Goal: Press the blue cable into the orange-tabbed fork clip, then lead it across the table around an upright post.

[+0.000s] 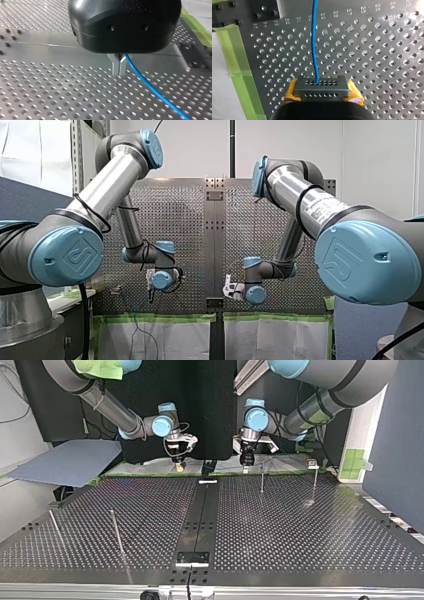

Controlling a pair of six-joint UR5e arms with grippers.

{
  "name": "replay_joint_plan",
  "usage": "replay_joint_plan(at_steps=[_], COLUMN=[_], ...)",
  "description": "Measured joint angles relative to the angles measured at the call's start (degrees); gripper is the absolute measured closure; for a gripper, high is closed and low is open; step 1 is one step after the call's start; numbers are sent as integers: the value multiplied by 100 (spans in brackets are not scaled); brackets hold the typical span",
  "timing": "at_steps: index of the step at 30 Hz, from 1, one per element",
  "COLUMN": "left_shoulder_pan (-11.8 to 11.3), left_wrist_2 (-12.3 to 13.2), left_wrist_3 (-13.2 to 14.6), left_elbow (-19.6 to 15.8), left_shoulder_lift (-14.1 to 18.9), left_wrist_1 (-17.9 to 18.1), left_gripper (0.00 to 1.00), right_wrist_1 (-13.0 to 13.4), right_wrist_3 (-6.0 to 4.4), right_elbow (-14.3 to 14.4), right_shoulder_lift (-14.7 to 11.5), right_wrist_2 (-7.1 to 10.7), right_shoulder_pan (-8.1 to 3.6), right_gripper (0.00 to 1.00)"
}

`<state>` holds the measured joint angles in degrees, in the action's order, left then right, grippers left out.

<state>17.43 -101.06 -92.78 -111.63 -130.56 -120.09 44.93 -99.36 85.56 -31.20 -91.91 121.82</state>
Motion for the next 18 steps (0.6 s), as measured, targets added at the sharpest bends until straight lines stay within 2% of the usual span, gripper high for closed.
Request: replay_joint_plan(at_steps=[4, 10, 18], left_shoulder_pan=[38, 61, 76], left_wrist_2=[38, 62, 65], left_wrist_3=[-167, -501, -597], left_elbow=[-1, 0, -1], left_shoulder_lift=[215, 582, 1087], left_wrist_1=[-188, -545, -877], left_gripper=[100, 100, 100], right_wrist_1=[-186, -394, -684], right_wrist_3=[12, 6, -4], right_elbow=[-47, -59, -60], right_shoulder_lift=[-98, -400, -865], right_wrist_2=[2, 7, 71], right_shoulder_pan=[14, 21, 31], right_gripper=[100, 100, 100])
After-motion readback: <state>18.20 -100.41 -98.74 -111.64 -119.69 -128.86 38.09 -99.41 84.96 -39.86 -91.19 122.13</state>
